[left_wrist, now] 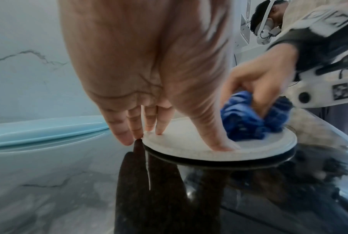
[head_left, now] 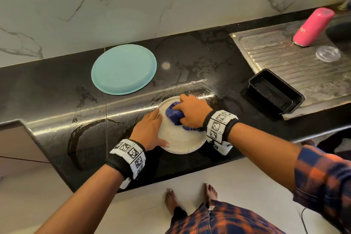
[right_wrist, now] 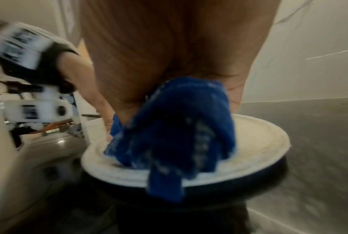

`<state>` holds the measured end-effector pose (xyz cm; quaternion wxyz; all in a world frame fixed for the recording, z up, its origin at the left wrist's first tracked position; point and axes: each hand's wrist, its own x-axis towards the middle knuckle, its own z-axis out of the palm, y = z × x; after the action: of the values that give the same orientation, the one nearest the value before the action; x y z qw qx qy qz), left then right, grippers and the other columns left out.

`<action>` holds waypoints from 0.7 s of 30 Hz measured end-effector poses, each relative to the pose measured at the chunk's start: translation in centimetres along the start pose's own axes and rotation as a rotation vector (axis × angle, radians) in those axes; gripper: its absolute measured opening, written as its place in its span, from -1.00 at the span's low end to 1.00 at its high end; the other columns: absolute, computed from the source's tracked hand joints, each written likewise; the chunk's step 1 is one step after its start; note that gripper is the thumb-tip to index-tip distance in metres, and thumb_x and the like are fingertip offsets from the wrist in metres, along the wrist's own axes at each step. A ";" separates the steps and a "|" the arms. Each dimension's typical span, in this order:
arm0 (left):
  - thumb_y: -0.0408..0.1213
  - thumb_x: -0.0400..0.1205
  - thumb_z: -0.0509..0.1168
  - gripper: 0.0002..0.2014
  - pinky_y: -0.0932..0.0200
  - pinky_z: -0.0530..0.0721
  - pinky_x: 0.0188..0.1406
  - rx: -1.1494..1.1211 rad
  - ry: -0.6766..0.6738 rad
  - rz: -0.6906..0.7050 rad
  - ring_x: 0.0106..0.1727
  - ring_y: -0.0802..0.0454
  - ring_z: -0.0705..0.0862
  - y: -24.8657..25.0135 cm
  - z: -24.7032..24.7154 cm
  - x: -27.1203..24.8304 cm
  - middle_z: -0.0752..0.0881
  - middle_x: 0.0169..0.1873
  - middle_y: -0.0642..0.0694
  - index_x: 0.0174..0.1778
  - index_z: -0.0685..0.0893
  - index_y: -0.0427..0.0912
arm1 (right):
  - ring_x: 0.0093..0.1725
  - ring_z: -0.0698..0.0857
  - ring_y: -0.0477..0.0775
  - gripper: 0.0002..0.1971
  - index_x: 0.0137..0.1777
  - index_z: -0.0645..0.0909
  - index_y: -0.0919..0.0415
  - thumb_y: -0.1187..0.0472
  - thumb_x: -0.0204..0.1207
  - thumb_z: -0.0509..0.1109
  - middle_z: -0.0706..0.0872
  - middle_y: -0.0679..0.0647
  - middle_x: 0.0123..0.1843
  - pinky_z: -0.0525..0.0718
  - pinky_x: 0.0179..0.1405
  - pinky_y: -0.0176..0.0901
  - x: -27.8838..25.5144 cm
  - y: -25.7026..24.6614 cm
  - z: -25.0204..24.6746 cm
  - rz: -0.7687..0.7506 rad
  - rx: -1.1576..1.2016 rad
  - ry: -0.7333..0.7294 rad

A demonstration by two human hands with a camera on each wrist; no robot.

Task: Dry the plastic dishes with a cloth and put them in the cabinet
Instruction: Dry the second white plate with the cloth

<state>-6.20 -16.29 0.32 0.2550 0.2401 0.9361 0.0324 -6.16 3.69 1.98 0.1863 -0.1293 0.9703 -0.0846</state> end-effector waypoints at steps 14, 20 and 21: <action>0.15 0.37 0.59 0.15 0.02 0.19 0.63 -0.128 0.032 0.003 0.69 -0.13 0.14 0.4 -0.1 -0.3 0.01 0.74 -0.08 0.73 0.08 -0.18 | 0.21 0.50 0.24 -0.54 0.39 0.63 -0.17 0.04 0.46 0.48 0.46 0.10 0.17 0.52 -0.08 0.03 0.3 0.7 0.2 0.017 -0.044 0.003; 0.19 0.37 0.57 0.22 0.05 0.18 0.65 -0.069 0.033 0.021 0.70 -0.13 0.14 0.4 0.4 -0.4 -0.02 0.75 -0.12 0.75 -0.02 -0.25 | 0.15 0.48 0.12 -0.48 0.46 0.56 -0.29 -0.02 0.47 0.47 0.49 0.02 0.25 0.64 -0.06 0.05 -3.9 -0.5 2.3 -0.351 -0.185 -0.189; 0.20 0.37 0.57 0.22 0.04 0.18 0.65 -0.063 0.021 0.016 0.70 -0.14 0.13 0.5 0.5 -0.4 -0.03 0.75 -0.13 0.74 0.00 -0.25 | 0.14 0.49 0.12 -0.49 0.44 0.59 -0.30 -0.01 0.47 0.47 0.50 0.01 0.22 0.62 -0.10 0.03 -3.3 0.0 1.5 -0.313 -0.189 -0.174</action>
<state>-5.46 -16.03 0.18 0.2521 0.2392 0.9353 0.0667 -2.61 4.47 1.79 0.2411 -0.3021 0.9222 -0.0097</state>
